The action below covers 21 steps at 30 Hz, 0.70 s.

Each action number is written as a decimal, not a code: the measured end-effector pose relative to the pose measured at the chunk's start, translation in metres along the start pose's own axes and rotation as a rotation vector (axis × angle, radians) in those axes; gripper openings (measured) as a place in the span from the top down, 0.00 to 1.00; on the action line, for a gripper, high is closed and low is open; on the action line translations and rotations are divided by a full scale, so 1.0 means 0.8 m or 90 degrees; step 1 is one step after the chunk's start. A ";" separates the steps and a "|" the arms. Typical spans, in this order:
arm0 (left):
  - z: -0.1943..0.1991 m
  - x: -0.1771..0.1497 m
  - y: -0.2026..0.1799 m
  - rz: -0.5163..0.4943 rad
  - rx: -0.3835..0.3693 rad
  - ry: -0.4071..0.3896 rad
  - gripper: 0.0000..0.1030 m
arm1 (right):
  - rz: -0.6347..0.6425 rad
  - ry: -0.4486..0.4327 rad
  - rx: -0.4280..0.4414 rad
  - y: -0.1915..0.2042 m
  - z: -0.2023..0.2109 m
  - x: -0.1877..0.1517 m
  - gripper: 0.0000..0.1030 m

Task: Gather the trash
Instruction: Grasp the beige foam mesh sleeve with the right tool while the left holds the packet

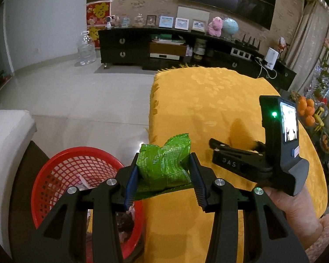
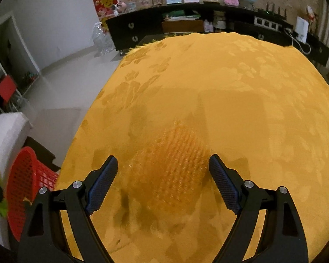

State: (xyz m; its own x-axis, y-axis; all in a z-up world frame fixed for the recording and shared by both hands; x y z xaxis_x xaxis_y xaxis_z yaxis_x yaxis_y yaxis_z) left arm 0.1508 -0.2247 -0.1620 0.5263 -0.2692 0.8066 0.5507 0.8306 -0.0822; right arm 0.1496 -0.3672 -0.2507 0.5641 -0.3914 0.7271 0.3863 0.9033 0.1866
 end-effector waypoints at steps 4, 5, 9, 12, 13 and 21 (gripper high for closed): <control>0.000 0.000 0.003 0.002 0.001 0.000 0.60 | 0.023 0.000 -0.009 -0.002 -0.001 -0.003 0.45; 0.000 0.000 0.003 0.001 0.002 0.000 0.60 | 0.025 0.001 -0.010 -0.003 0.000 -0.003 0.50; 0.000 0.003 0.001 0.000 0.000 -0.003 0.60 | 0.014 0.003 0.000 -0.008 0.008 -0.008 0.55; 0.000 0.006 -0.003 0.001 -0.003 -0.005 0.60 | 0.000 0.011 0.016 -0.011 0.015 -0.013 0.51; 0.000 0.006 -0.005 0.001 -0.004 -0.006 0.60 | -0.003 0.015 0.020 -0.012 0.018 -0.015 0.46; 0.000 0.007 -0.019 -0.007 -0.013 -0.005 0.60 | 0.012 -0.004 -0.011 -0.032 0.030 -0.016 0.36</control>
State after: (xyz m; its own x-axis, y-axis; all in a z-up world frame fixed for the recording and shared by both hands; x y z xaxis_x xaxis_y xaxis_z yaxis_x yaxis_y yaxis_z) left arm 0.1454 -0.2388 -0.1566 0.5149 -0.2736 0.8124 0.5693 0.8177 -0.0855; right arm 0.1150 -0.3811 -0.2488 0.5665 -0.3729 0.7348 0.3877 0.9075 0.1616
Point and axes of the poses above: each gripper's, at about its wrist camera, not at the fingertips, and z roughly against the way its jaws point, y to its left, x to its top, the point moved 10 cm from there along -z, roughly the way its jaws point, and after that the axes turned 11 degrees about -y, right-handed, at the moved point
